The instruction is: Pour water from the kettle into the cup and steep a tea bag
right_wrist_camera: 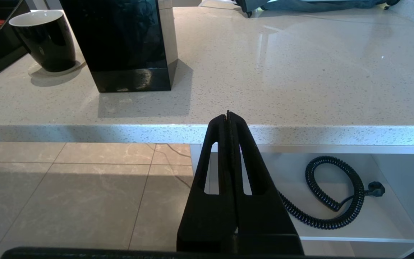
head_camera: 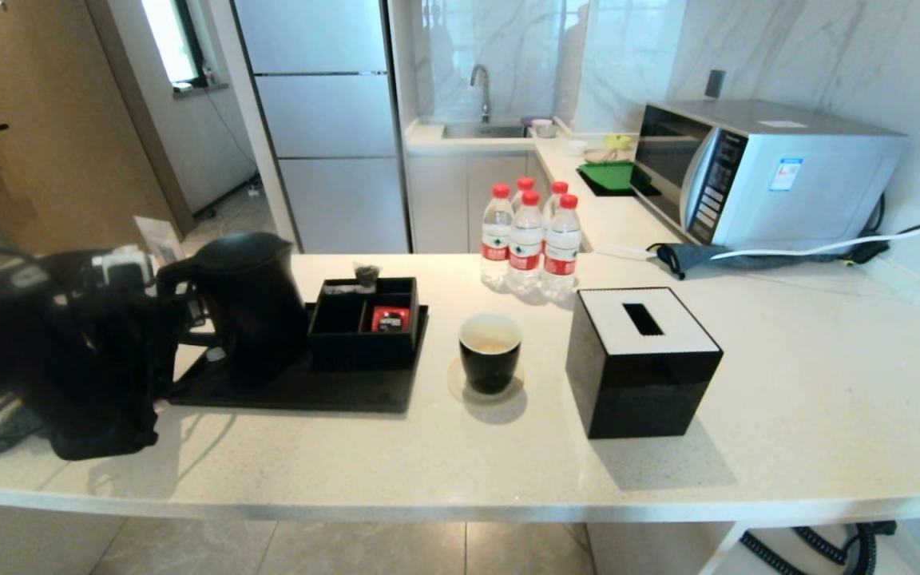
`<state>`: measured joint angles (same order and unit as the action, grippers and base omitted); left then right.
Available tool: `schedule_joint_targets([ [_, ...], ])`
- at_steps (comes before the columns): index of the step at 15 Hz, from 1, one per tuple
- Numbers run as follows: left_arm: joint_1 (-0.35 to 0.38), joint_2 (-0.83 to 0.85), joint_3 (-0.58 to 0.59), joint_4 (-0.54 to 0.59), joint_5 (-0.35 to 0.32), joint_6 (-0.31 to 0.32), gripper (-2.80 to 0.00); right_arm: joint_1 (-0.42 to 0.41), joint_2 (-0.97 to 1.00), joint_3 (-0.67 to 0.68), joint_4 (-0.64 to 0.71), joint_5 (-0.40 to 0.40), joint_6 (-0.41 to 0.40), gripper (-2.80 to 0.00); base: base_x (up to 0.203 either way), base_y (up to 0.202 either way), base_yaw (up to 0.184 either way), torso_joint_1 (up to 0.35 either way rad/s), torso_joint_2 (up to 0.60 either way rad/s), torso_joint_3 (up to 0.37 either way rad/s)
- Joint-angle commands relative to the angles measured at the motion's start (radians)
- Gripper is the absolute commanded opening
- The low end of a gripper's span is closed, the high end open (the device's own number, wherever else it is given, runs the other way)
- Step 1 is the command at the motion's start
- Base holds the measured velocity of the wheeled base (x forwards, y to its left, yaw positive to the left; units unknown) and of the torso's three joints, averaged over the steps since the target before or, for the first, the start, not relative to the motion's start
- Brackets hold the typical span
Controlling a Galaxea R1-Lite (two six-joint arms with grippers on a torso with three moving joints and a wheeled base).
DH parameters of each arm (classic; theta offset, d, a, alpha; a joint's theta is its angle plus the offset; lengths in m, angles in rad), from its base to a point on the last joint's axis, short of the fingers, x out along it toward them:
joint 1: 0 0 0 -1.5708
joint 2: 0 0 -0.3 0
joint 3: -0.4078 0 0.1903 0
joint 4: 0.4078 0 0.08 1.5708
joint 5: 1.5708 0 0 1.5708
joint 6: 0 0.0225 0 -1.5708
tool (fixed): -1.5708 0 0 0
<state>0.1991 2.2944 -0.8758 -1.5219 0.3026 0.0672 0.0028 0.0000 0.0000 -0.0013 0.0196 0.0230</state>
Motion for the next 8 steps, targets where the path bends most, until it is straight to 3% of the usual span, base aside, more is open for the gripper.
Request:
schedule_joint_targets([
  [1, 0.007, -0.043, 0.044, -0.048, 0.002, 0.000, 0.00, 0.000, 0.000, 0.000, 0.000, 0.000, 0.000, -2.80, 0.000, 0.000, 0.000, 0.000, 0.00, 0.000],
  [8, 0.014, -0.220, 0.313, -0.048, -0.018, -0.025, 0.00, 0.000, 0.000, 0.000, 0.000, 0.000, 0.000, -2.80, 0.000, 0.000, 0.000, 0.000, 0.00, 0.000],
])
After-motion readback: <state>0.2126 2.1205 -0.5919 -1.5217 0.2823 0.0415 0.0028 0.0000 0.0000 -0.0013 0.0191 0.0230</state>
